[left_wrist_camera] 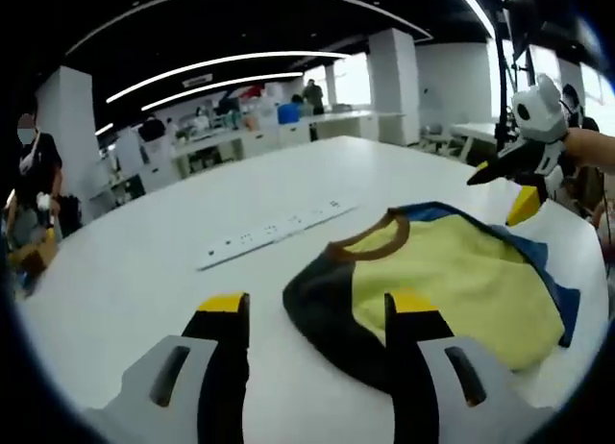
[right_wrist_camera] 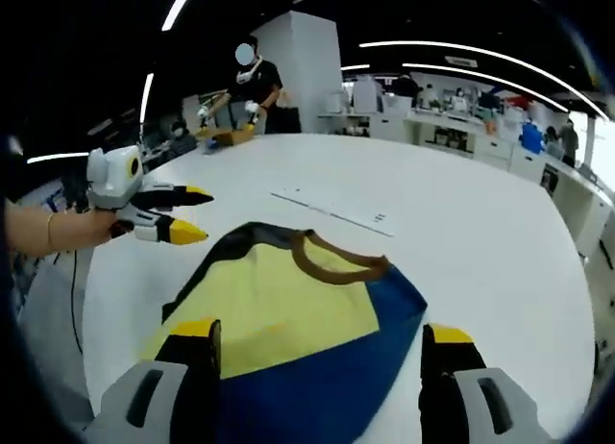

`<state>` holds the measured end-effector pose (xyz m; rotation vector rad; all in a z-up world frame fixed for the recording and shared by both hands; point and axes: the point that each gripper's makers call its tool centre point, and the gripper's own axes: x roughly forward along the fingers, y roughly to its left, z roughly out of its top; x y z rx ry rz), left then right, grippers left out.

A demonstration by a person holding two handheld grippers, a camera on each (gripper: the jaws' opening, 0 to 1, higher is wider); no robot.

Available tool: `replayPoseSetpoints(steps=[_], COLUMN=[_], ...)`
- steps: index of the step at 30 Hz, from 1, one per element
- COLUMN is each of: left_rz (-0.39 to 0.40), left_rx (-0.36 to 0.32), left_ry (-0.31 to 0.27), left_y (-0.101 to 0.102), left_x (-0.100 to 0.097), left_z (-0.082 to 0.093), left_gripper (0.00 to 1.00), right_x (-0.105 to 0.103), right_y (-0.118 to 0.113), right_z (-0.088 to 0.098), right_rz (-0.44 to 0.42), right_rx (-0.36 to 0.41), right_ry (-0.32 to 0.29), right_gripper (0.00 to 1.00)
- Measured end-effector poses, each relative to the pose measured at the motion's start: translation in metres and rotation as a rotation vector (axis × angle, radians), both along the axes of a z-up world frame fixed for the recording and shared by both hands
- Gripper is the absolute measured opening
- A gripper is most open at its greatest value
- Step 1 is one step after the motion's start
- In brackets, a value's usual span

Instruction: Fold the garment on the visible template until the final outline fits inside the template.

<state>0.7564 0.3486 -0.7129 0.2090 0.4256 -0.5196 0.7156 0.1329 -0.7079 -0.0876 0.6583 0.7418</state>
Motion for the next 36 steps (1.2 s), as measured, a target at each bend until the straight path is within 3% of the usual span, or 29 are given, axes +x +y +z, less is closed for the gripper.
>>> replayPoseSetpoints(steps=[8,15,20,23,26,36], left_rz=[-0.028,-0.061,-0.078,-0.092,-0.103,-0.080], left_rx=[-0.037,-0.049,-0.069,-0.065,-0.062,-0.052], left_ry=[0.050,0.056,0.065,0.085,0.100,0.159], left_y=[0.006,0.000,-0.008,-0.014,-0.019,-0.027], left_x=[-0.032,-0.053,-0.069,-0.078,-0.086,-0.103], left_z=[-0.007,-0.007,-0.010,-0.017,-0.025,-0.050], left_gripper=[0.63,0.64,0.62,0.59,0.57,0.44], right_x=[-0.044,-0.090,-0.115,-0.131,-0.144,-0.180], right_y=[0.006,0.010,0.009,0.008,0.009,0.013], right_z=[0.006,-0.006,-0.017,-0.022,-0.026,-0.049], right_rz=[0.093,0.196,0.218,0.243,0.273,0.352], right_rx=[-0.007,-0.054,-0.042,-0.049,-0.049,-0.101], right_ry=[0.013,0.042,0.074,0.082,0.072,0.096], right_gripper=[0.88,0.88,0.85,0.81,0.69,0.56])
